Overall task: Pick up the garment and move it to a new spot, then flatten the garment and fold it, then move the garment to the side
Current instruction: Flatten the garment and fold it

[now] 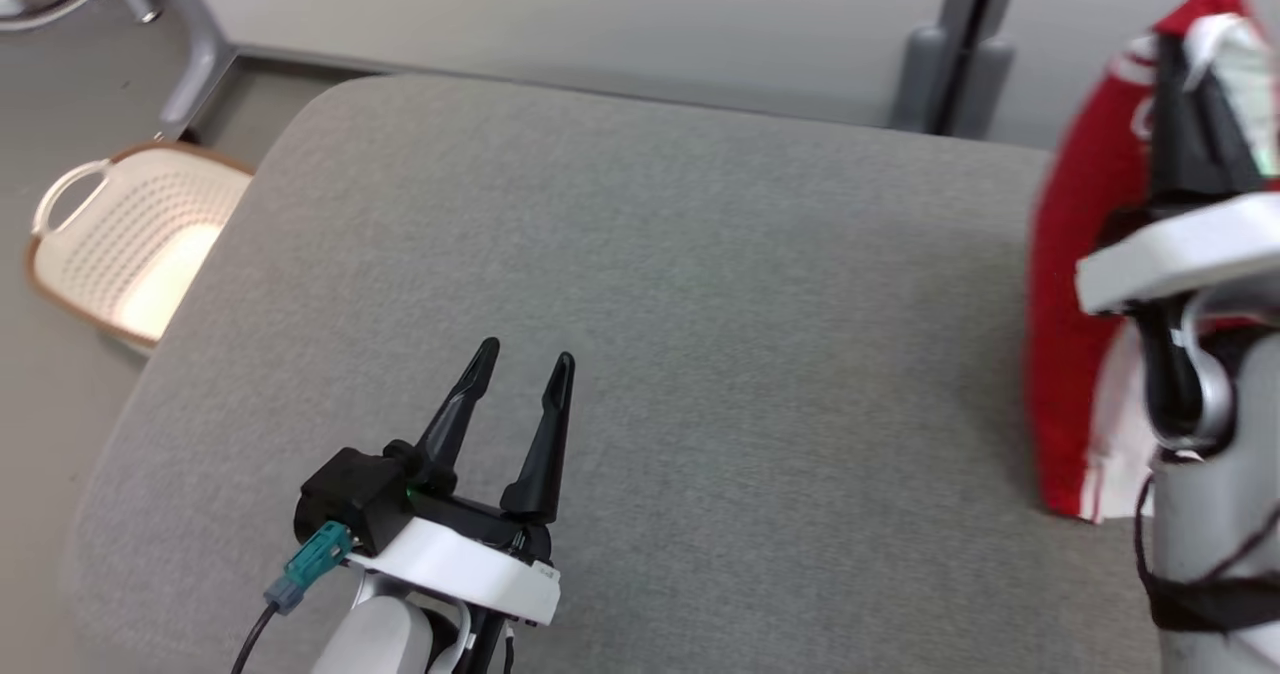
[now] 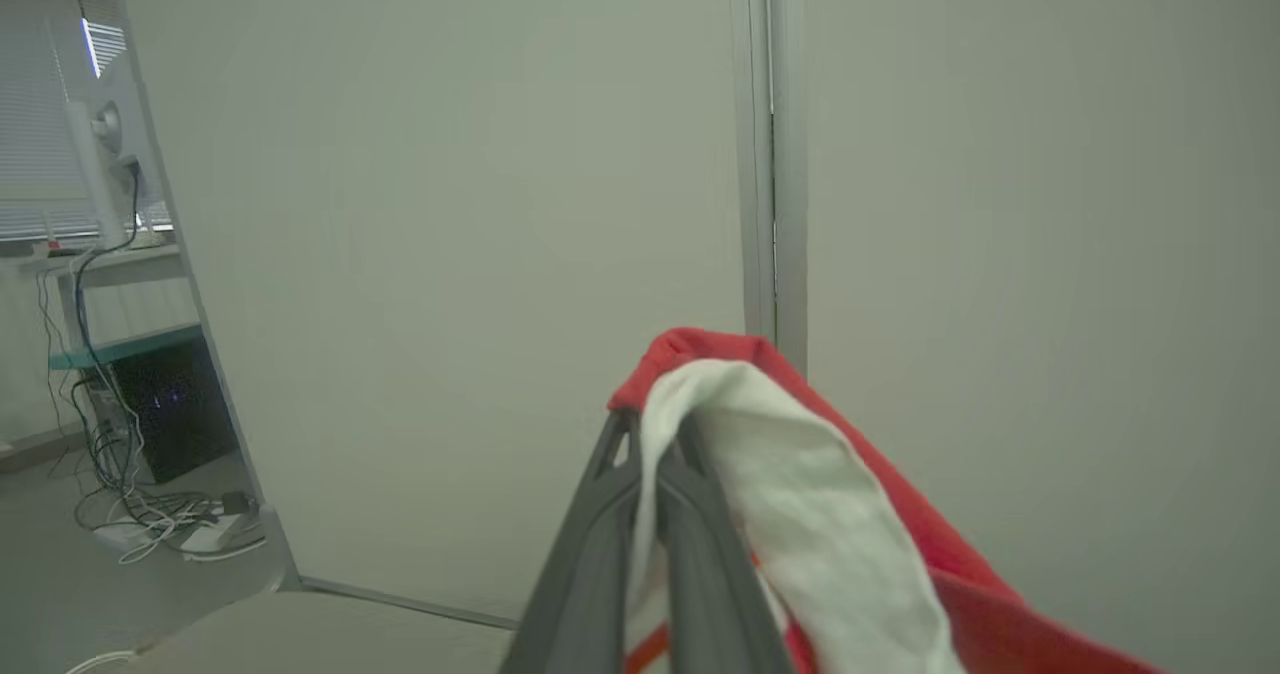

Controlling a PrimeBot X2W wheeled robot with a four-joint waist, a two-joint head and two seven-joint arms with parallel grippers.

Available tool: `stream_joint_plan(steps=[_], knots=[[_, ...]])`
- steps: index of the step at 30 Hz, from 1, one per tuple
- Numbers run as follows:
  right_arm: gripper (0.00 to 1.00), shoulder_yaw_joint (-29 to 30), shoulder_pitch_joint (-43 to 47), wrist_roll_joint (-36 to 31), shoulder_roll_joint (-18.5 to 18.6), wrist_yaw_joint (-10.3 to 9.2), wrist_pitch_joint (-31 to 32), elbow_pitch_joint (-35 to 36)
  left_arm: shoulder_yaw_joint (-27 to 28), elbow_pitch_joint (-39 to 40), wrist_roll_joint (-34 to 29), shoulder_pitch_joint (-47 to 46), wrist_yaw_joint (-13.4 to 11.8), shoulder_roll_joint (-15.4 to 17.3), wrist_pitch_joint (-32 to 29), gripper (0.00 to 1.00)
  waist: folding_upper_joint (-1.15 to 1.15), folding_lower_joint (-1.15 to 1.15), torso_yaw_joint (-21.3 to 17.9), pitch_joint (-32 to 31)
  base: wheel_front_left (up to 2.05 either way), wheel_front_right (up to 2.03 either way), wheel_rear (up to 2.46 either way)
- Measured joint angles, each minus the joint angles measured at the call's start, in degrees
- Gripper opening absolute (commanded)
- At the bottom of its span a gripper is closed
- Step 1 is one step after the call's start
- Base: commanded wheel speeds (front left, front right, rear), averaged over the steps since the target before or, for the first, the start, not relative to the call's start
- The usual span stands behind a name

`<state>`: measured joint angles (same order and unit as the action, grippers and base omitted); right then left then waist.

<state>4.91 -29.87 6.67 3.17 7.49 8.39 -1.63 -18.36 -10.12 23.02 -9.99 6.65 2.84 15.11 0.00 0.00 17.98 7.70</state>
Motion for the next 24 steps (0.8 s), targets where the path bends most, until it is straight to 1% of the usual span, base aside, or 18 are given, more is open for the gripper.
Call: stream_joint_plan(steps=[2, 3, 4, 5, 6, 7, 8, 9, 11, 13, 14, 15, 17, 20, 24], knots=[[0.00, -1.64, -2.49, -0.88, 0.18, -0.01, 1.98, -5.33, -1.03, -0.02, 0.96, -0.55, -0.15, -0.02, 0.01, 1.00, 0.00, 0.00, 1.89, 1.24, 0.00, 0.00, 0.00], [0.00, -1.64, -2.49, -0.88, 0.18, -0.01, 1.98, -5.33, -1.03, -0.02, 0.96, -0.55, -0.15, -0.02, 0.01, 1.00, 0.00, 0.00, 1.89, 1.24, 0.00, 0.00, 0.00], [0.00, -3.48, -5.61, -2.85, 0.87, 0.00, 3.03, -11.51, -1.91, -0.10, 1.72, -1.16, -0.24, 0.00, 0.02, 1.00, 0.00, 0.00, 3.88, 2.47, 0.00, 0.00, 0.00], [0.00, -3.48, -5.61, -2.85, 0.87, 0.00, 3.03, -11.51, -1.91, -0.10, 1.72, -1.16, -0.24, 0.00, 0.02, 1.00, 0.00, 0.00, 3.88, 2.47, 0.00, 0.00, 0.00], [0.00, -3.98, -7.50, -3.41, 0.98, 0.00, 3.57, -14.59, -2.36, -0.12, 2.13, -1.35, -0.36, -0.03, 0.01, 1.00, 0.00, 0.00, 4.88, 3.08, 0.00, 0.00, 0.00], [0.17, -5.09, -9.52, -4.95, 1.70, 0.00, 3.97, -17.90, -2.87, -0.15, 2.49, -1.49, -0.45, -0.01, 0.02, 1.00, 0.00, 0.00, 5.94, 3.70, 0.00, 0.00, 0.00], [1.00, -5.46, -11.51, -5.42, 1.75, 0.02, 3.96, -21.16, -3.15, -0.24, 2.89, -1.72, -0.66, 0.03, 0.01, 1.00, 0.00, 0.00, 6.95, 4.29, 0.00, 0.00, 0.00], [1.00, -5.02, -13.63, -5.67, 1.55, 0.01, 3.98, -24.60, -3.41, -0.22, 3.43, -2.05, -0.68, 0.01, 0.01, 1.00, 0.00, 0.00, 7.95, 4.88, 0.00, 0.00, 0.00], [1.00, -6.17, -17.62, -8.86, 1.89, 0.00, 3.91, -30.96, -4.19, -0.15, 4.06, -2.43, -0.81, 0.01, 0.02, 1.00, 0.00, 0.00, 9.93, 6.00, 0.00, 0.00, 0.00], [1.00, -6.68, -21.70, -9.35, 1.45, -0.01, 3.02, -36.86, -4.37, -0.01, 4.78, -2.45, -1.33, -0.03, 0.01, 1.00, 0.00, 0.00, 11.72, 7.03, 0.00, 0.00, 0.00], [1.00, -8.70, -25.28, -9.53, 0.73, 0.00, 2.08, -41.91, -4.27, 0.38, 5.04, -2.46, -1.78, 0.10, 0.02, 1.00, 0.00, 0.00, 12.83, 8.24, 0.00, 0.00, 0.00], [1.00, -9.60, -26.57, -9.51, 0.33, 0.03, 1.47, -44.11, -4.28, 0.53, 5.21, -2.48, -1.87, 0.01, 0.02, 1.00, 0.00, 0.00, 13.28, 8.76, 0.00, 0.00, 0.00], [1.00, -10.58, -28.36, -9.51, 0.04, 0.02, -0.27, -47.77, -4.31, 0.75, 5.23, -2.48, -2.04, -0.03, 0.02, 1.00, 0.00, 0.00, 13.90, 9.41, 0.00, 0.00, 0.00], [1.00, -10.11, -30.10, -9.03, 0.35, 0.02, -3.33, -51.72, -4.53, 0.70, 5.21, -2.64, -2.21, -0.04, 0.01, 1.00, 0.00, 0.00, 14.04, 9.10, 0.00, 0.00, 0.00], [1.00, -10.45, -30.20, -8.80, 1.34, 0.02, -7.27, -55.19, -3.90, 0.54, 3.97, -2.90, -2.14, 0.00, 0.02, 1.00, 0.00, 0.00, 12.53, 8.10, 0.00, 0.00, 0.00]])
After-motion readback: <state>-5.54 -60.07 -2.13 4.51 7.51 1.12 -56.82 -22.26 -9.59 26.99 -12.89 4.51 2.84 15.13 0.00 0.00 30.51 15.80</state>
